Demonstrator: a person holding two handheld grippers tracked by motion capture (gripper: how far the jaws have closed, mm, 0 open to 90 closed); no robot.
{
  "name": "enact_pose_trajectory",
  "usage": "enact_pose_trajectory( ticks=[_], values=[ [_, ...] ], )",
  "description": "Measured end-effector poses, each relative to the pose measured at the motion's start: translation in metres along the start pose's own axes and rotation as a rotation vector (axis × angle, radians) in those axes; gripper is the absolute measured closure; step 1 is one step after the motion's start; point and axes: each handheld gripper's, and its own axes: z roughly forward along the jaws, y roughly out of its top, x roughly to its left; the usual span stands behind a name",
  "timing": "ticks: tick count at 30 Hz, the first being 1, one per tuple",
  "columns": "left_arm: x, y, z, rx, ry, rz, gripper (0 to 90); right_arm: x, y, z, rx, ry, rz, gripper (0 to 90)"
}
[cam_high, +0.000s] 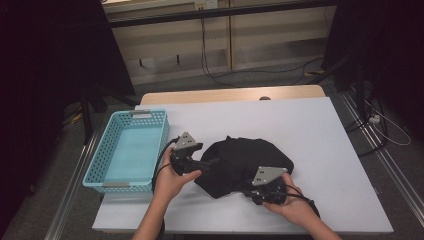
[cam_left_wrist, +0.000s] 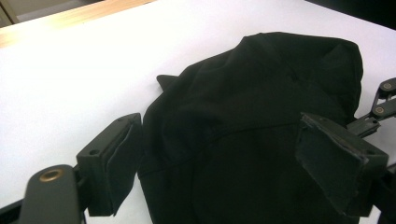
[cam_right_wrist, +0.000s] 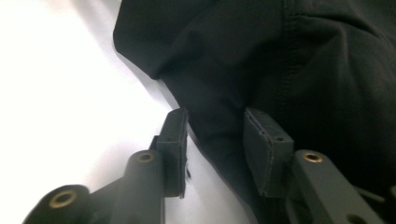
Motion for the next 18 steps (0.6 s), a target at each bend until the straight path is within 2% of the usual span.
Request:
enact_pose_trajectory(
  ticks=[3, 6, 7, 8, 11, 12, 13, 14, 15, 18],
  values=[
    [-0.001, -0.001, 0.001, 0.007, -0.002, -0.004, 16.2, -0.003, -0.001, -0.003, 0.002, -0.01, 0.01, 85.5],
    [-0.001, -0.001, 0.002, 0.008, -0.003, 0.002, 16.2, -0.007, -0.001, -0.008, -0.002, 0.015, 0.028, 89.0],
    [-0.001, -0.001, 0.002, 0.006, -0.002, 0.001, 16.2, -0.011, -0.001, -0.015, -0.03, 0.041, 0.059, 89.2],
    [-0.001, -0.001, 0.002, 0.004, -0.006, -0.002, 16.2, -0.011, -0.001, -0.015, -0.03, 0.041, 0.059, 89.2],
    [-0.002, -0.002, 0.004, 0.007, -0.007, -0.005, 16.3, -0.017, 0.003, -0.032, -0.122, 0.071, 0.127, 89.5],
    [-0.001, -0.003, 0.005, 0.011, -0.007, 0.002, 16.4, -0.023, 0.005, -0.045, -0.162, 0.046, 0.137, 89.6],
    [-0.001, -0.003, 0.005, 0.011, -0.007, 0.002, 16.4, -0.023, 0.005, -0.045, -0.162, 0.046, 0.137, 89.6],
    [-0.002, -0.003, 0.006, 0.009, -0.012, -0.008, 16.4, -0.031, 0.004, -0.055, -0.189, 0.025, 0.164, 89.6],
    [-0.002, -0.003, 0.006, 0.008, -0.017, -0.014, 16.4, -0.031, 0.004, -0.055, -0.189, 0.025, 0.164, 89.6],
    [-0.004, -0.002, 0.007, 0.01, -0.02, -0.004, 16.5, -0.047, -0.002, -0.064, -0.219, -0.021, 0.224, 89.7]
  ],
)
